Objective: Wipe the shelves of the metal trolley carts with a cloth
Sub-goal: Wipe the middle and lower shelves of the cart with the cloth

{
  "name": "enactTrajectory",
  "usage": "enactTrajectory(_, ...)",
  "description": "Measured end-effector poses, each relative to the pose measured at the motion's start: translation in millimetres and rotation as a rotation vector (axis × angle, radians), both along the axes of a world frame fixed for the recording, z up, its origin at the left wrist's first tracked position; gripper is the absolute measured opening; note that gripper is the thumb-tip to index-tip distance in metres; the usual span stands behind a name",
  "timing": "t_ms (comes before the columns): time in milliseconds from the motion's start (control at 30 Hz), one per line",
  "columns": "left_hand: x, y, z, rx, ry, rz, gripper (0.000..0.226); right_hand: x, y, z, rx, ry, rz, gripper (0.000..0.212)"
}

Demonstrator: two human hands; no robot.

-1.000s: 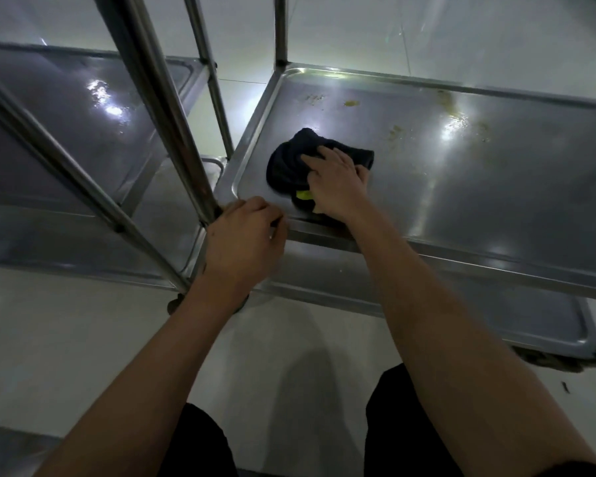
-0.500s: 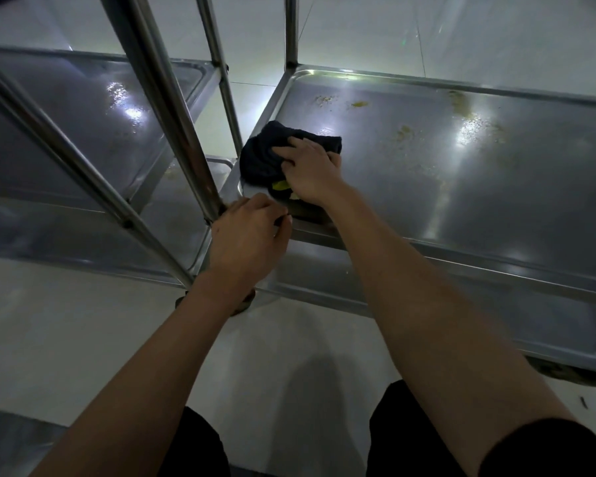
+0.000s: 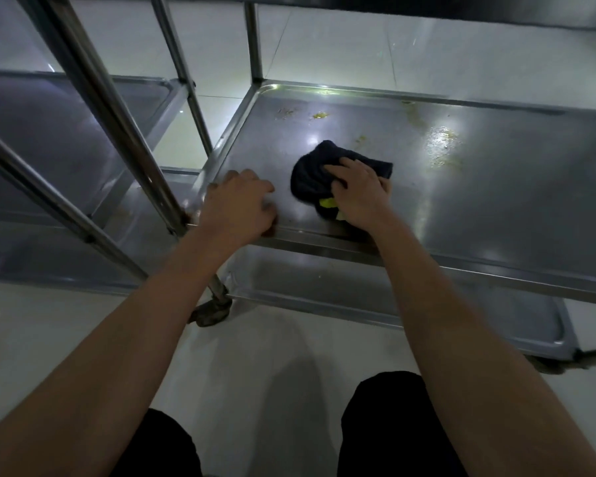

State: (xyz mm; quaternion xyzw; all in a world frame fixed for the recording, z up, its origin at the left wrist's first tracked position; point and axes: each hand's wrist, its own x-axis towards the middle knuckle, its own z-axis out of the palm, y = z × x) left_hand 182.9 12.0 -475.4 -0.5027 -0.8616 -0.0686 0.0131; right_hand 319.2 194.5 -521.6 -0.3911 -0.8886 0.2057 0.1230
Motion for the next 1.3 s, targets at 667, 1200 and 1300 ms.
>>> enactTrajectory(667,-6,26,-30,0.148,0.064,-0.021,0.029,167,83,1,0.070,-0.027,-0.402,0.047)
enactTrajectory(1200,-13,12,-40,0.196,0.076,-0.131,0.024,-51,42,1,0.056,-0.052,-0.006,0.047)
enactTrajectory(1300,-12,10,-39,0.228,0.075,-0.135,0.026,-86,36,2,0.030,-0.068,0.060,0.048)
